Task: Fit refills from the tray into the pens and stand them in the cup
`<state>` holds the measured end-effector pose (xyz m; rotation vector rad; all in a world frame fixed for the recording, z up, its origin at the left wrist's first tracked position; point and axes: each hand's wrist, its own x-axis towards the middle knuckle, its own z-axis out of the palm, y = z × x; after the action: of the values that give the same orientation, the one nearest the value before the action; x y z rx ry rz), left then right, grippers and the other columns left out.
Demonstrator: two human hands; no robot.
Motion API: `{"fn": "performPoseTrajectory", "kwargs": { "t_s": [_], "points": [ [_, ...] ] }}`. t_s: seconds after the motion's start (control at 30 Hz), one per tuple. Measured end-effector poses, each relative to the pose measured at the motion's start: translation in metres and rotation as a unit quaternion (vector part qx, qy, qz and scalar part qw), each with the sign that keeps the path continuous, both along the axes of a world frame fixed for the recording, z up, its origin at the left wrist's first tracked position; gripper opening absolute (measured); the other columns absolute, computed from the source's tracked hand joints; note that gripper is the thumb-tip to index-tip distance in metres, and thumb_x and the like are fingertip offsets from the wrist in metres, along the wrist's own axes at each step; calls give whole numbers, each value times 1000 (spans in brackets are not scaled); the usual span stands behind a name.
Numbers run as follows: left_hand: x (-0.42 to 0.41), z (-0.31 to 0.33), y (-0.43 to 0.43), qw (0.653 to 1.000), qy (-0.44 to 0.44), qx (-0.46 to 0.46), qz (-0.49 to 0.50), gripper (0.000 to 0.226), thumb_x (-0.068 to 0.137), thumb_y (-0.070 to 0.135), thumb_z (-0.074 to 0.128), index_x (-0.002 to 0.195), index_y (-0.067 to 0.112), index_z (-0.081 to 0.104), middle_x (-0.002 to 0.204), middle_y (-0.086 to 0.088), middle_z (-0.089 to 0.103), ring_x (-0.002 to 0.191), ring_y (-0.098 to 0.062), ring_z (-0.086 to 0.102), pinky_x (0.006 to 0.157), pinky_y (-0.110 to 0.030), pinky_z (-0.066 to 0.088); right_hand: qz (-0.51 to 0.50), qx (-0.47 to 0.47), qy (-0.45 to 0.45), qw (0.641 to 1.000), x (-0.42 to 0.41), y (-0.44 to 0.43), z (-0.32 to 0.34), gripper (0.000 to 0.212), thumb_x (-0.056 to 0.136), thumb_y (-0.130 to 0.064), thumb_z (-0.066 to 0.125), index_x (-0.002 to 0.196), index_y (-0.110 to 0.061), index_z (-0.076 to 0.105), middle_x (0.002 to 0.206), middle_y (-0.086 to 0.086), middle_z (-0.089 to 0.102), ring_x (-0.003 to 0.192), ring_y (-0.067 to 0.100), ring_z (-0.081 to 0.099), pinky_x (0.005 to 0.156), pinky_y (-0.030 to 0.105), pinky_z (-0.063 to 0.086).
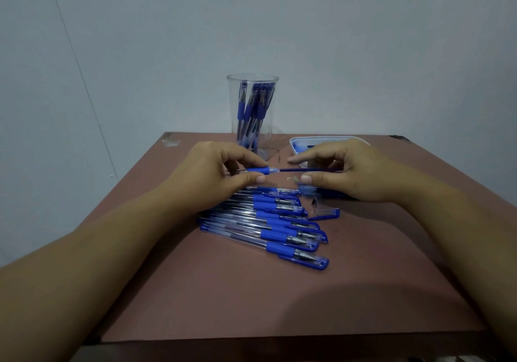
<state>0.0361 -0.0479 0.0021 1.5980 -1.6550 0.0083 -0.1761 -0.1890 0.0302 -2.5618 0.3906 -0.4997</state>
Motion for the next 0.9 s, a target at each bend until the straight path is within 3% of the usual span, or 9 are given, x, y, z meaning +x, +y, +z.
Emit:
{"fn": "performPoseTrajectory", "kwargs": {
  "t_s": [0.07, 0.17, 0.33, 0.47, 0.53, 0.63, 0.73, 0.83, 0.9],
  "points": [
    [1, 0, 0, 1000, 4, 0, 3, 17, 77, 35, 77, 90, 43, 71, 71, 14, 66, 68, -3, 57, 60, -6, 39, -19, 22, -15, 999, -7, -4, 3, 28, 82, -34, 72, 107, -45, 64, 85, -14, 64, 80, -2, 57, 74, 10, 44],
    [0, 1, 0, 1000, -2, 1, -2, 19, 77, 36, 76, 90, 47, 69, 74, 9, 69, 72, -11, 59, 60, -7, 40, -34, 37, -25, 998, -13, -6, 7, 14, 86, -19, 71, 96, -28, 67, 83, 1, 63, 66, -1, 52, 65, 9, 43],
    [0, 0, -1, 1000, -1, 0, -9, 18, 72, 50, 70, 90, 48, 69, 78, 8, 71, 73, -11, 61, 61, -8, 41, -1, 42, -11, 999, -4, 2, 3, 13, 86, -23, 70, 96, -32, 71, 84, 7, 67, 70, 1, 55, 65, 11, 43],
    [0, 0, -1, 1000, 2, -9, -13, 19, 70, 51, 67, 89, 49, 68, 74, 16, 68, 71, -9, 59, 59, -7, 39, 4, 52, -2, 999, -6, -1, 3, 26, 86, -23, 70, 108, -37, 68, 84, -22, 65, 77, -3, 57, 72, 11, 45],
    [0, 0, -1, 1000, -2, -12, -10, 18, 72, 48, 69, 90, 48, 69, 73, 19, 68, 72, -10, 59, 60, -7, 39, -12, 61, -30, 998, -10, -3, 4, 23, 85, -20, 72, 103, -32, 68, 81, -18, 63, 73, 3, 56, 70, 12, 46],
    [1, 1, -1, 1000, -2, -3, -8, 17, 75, 41, 74, 91, 45, 70, 74, 28, 67, 73, -7, 58, 61, -7, 40, -23, 54, -45, 997, -10, -3, 5, 11, 87, -12, 70, 90, -23, 68, 70, -7, 59, 60, -1, 49, 59, 8, 40],
    [-1, 1, -1, 1000, -4, -1, -14, 17, 74, 44, 72, 90, 47, 69, 77, 28, 67, 75, -7, 60, 62, -7, 41, -10, 39, -33, 999, -4, 1, 2, 10, 87, -19, 70, 91, -28, 71, 78, -4, 68, 67, 4, 56, 63, 10, 43],
    [-3, 1, -2, 1000, -7, 3, -27, 19, 70, 52, 67, 88, 53, 66, 82, 27, 68, 78, -6, 62, 64, -9, 44, 11, 40, -7, 999, -1, 5, 1, 19, 90, -20, 66, 100, -37, 70, 88, -21, 69, 77, -4, 60, 70, 10, 45],
    [-3, 1, -2, 999, -10, 2, -31, 18, 70, 51, 67, 88, 53, 66, 79, 24, 69, 76, -4, 62, 63, -8, 43, 27, 30, 20, 999, 0, 5, 1, 29, 93, -23, 61, 105, -49, 64, 95, -31, 67, 81, 3, 62, 73, 20, 49]
  ]
}}
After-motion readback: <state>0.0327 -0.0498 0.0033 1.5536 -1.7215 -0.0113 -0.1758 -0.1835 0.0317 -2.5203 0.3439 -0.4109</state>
